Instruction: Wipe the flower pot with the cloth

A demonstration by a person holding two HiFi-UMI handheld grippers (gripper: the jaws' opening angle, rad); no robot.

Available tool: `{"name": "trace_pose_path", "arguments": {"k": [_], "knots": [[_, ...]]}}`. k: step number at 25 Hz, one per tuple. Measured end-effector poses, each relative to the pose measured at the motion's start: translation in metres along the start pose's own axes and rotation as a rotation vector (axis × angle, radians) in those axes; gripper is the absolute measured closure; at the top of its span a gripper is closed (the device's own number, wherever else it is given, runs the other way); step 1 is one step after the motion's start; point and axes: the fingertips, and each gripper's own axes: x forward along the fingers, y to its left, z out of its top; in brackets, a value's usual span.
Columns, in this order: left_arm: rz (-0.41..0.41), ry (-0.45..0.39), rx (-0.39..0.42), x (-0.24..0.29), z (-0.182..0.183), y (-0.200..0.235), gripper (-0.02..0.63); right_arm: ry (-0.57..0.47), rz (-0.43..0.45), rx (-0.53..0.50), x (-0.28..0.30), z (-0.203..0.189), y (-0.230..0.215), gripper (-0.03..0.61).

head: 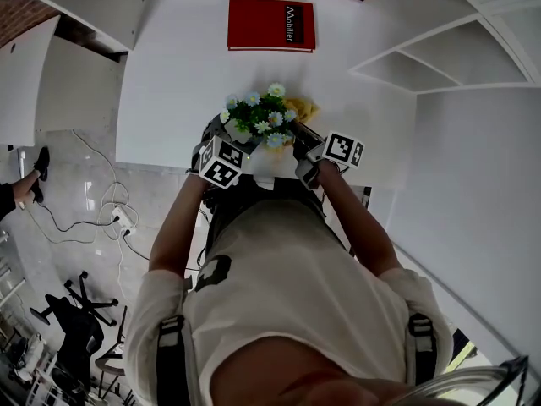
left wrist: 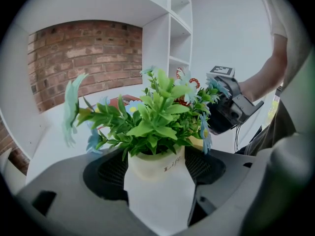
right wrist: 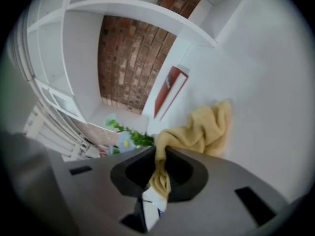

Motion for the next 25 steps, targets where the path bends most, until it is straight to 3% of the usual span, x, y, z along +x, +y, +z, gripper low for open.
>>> {"name": "trace_pose_path", "arguments": {"k": [5,10,14,20,25], "knots": [[-0.023,0.001,0.002,-0.005,-0.002,-0.012,0.262,-0.026,0.081,0.013,-0.009,-0.002,0.034,0.518],[-0.023,0.019,0.016,-0.006,-0.005,-0.018,0.262,-0.119,0.081,0.075,-0.009,-0.004,0.015,0.518],[-0.021,0.038,0.029,-0.009,-0.009,-0.021,0.262,-0.167,0.022,0.089,-0.011,-0.015,0.000,0.517],[-0.017,0.058,0.020,-0.015,-0.015,-0.028,0.262,-0.135,-0.101,0.094,-0.006,-0.039,-0.029,0.520],[-0.022,0.069,0.038,-0.016,-0.017,-0.033,0.262,-0.051,-0.195,-0.013,-0.004,-0.047,-0.045,0.520]]}}
